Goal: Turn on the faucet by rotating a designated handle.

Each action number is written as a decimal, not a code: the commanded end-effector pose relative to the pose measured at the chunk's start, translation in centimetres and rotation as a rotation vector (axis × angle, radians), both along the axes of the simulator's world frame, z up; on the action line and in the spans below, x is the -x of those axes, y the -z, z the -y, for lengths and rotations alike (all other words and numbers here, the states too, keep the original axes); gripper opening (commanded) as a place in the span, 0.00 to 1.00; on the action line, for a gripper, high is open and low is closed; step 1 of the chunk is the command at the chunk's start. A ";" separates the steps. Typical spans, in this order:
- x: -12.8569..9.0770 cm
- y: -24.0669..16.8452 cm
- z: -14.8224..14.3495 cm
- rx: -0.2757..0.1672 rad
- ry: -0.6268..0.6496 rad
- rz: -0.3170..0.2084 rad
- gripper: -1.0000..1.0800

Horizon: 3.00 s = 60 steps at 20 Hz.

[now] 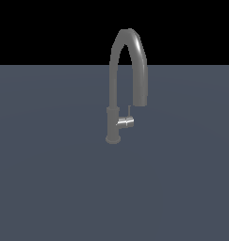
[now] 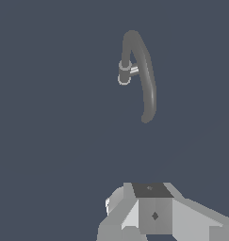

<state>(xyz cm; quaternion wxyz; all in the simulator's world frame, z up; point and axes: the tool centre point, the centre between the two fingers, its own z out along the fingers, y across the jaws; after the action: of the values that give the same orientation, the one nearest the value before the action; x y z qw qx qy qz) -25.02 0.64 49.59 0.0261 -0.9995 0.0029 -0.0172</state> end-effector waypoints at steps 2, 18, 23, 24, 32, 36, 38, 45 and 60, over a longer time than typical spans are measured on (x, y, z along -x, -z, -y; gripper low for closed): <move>0.0 0.0 0.0 0.000 0.000 0.000 0.00; -3.9 0.7 0.1 -0.072 0.072 -0.100 0.00; -6.6 1.3 0.3 -0.122 0.121 -0.169 0.00; -7.1 1.5 0.4 -0.132 0.131 -0.184 0.00; -11.5 3.1 0.9 -0.219 0.216 -0.303 0.00; -13.6 4.2 1.3 -0.263 0.259 -0.364 0.00; -14.6 4.8 1.5 -0.286 0.280 -0.394 0.00; -18.1 7.2 2.3 -0.366 0.357 -0.504 0.00; -24.6 13.9 4.2 -0.550 0.527 -0.751 0.00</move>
<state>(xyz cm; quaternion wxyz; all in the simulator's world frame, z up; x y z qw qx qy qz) -1.05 -3.38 36.44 0.2710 -0.8680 0.2592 0.3256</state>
